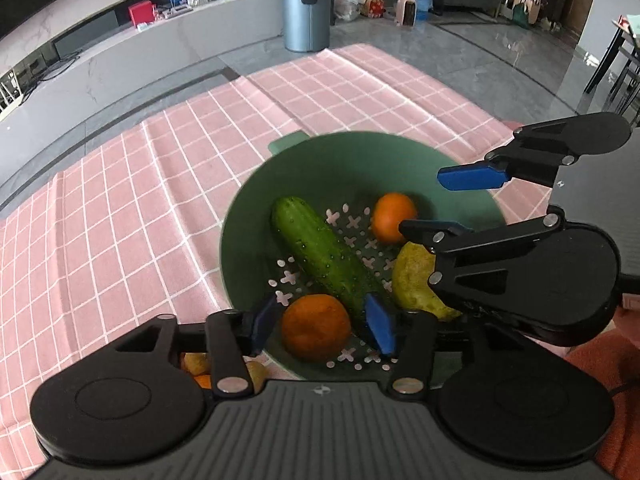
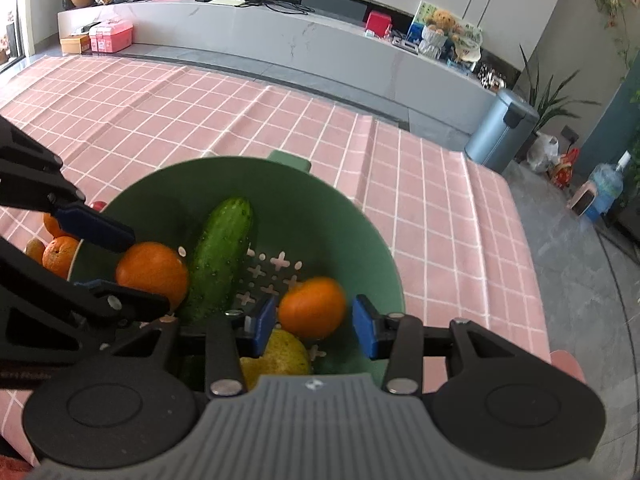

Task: Organize fruits
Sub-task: 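Open the left gripper to drop its orange while the right gripper releases its orange, then move both grippers back toward the remaining fruit on the cloth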

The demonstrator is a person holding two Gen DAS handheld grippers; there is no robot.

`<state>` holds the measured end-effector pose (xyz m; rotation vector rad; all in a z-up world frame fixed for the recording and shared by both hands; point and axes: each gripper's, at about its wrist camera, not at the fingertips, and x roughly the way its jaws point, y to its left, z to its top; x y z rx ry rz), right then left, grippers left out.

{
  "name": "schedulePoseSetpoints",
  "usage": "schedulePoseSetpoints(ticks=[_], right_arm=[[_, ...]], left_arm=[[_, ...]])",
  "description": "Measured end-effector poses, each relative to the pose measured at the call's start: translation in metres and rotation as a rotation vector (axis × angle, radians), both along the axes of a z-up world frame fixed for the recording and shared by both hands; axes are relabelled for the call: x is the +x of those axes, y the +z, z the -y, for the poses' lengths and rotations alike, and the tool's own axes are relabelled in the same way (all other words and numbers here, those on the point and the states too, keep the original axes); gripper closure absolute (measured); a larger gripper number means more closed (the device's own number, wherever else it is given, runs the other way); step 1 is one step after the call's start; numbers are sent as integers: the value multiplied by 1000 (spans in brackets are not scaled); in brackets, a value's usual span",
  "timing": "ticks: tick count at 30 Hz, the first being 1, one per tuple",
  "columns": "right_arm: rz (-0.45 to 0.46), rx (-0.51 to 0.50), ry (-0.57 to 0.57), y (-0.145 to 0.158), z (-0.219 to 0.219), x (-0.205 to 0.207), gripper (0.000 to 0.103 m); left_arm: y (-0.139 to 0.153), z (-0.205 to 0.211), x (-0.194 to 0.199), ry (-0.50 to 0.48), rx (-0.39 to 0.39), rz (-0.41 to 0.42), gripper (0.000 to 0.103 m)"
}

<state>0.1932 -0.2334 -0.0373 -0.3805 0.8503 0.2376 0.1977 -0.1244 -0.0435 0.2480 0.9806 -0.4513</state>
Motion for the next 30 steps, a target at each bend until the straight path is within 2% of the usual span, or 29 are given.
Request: schedulePoseSetpoints(ticks=[7,9,18,24,30], right_arm=[[68,30,-43,26,0,-21,56],[88,59,-59,33,-1,-30,52],[125,230,-130,49,-16,-73,49],[117,314,-145,44,-38,-100,49],[88,347,-127,30,-66,-116,49]], left_arm=[[24,-16,-20,19,-48,51,36],[30,-24,-26,34,-64,59,36],[52,-67,-54,94,-102,121,36],[50,-94,-66,124,-120,141,36],[35,-121,-71,144,-143,111,36]])
